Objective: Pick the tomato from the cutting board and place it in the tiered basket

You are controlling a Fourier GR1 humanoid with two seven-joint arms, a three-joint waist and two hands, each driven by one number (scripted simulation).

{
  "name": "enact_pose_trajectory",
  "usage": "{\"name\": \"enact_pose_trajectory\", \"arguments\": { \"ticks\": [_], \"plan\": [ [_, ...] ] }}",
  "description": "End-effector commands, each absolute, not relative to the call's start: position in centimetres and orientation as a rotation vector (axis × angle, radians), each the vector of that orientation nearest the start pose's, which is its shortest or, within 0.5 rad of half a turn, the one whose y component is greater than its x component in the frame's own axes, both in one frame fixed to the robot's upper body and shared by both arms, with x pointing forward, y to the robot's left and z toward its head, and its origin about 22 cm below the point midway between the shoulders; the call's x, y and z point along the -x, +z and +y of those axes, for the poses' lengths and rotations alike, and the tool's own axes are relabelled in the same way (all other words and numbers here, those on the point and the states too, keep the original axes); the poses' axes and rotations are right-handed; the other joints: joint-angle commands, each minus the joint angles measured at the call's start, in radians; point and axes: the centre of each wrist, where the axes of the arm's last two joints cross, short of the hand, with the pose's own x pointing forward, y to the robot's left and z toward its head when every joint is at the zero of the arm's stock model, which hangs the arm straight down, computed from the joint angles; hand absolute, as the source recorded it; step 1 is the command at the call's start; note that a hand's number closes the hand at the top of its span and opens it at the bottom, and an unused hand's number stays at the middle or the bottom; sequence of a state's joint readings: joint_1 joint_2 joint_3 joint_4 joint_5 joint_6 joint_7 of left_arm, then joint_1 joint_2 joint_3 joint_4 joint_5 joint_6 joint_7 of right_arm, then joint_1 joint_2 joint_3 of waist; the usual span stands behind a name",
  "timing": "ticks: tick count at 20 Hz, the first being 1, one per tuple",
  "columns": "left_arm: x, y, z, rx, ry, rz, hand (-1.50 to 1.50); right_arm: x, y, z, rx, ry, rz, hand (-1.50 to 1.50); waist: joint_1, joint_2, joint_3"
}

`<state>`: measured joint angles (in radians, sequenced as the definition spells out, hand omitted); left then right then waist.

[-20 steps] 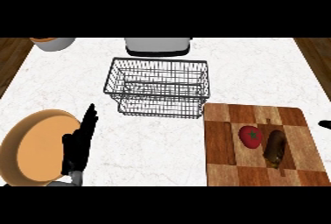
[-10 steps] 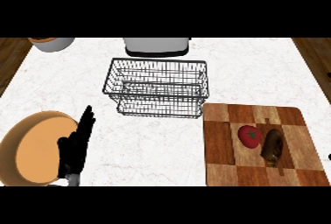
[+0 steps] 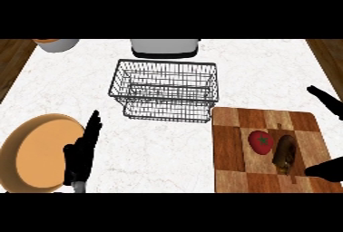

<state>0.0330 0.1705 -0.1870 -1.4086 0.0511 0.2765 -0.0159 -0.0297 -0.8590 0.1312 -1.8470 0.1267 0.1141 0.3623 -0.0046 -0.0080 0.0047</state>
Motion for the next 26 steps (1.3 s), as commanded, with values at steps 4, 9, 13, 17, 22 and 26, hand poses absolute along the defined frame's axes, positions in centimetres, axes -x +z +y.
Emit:
{"name": "enact_pose_trajectory", "arguments": {
  "ticks": [4, 9, 13, 17, 22, 26],
  "plan": [
    [-21.4, -5.4, 25.7, -0.263, -0.034, -1.288, 0.0, -23.7, 12.3, -28.6, 0.805, 1.004, -1.192, -1.5, 0.02, 0.009, -0.006],
    [-21.5, -5.2, 24.4, -0.255, -0.039, -1.297, 0.0, -23.4, 10.3, -27.5, 0.847, 1.083, -1.04, -1.5, 0.012, 0.008, -0.005],
    [-20.7, -5.8, 24.4, -0.249, -0.035, -1.299, 0.0, -23.7, 7.8, -26.5, 0.812, 1.08, -1.015, -1.5, 0.01, 0.009, -0.005],
    [-22.3, -4.4, 23.8, -0.23, -0.022, -1.304, 0.0, -24.9, 9.6, -24.7, 0.773, 1.086, -1.037, -1.5, 0.007, 0.008, -0.005],
    [-21.0, -4.8, 25.4, -0.259, -0.038, -1.306, 0.0, -24.6, 8.9, -24.4, 0.811, 1.146, -0.919, -1.5, 0.009, 0.007, -0.005],
    [-21.5, -4.6, 25.6, -0.259, -0.019, -1.296, 0.0, -27.1, 7.8, -24.9, 0.815, 1.173, -0.821, -1.5, 0.015, 0.009, -0.005]
  ]
}}
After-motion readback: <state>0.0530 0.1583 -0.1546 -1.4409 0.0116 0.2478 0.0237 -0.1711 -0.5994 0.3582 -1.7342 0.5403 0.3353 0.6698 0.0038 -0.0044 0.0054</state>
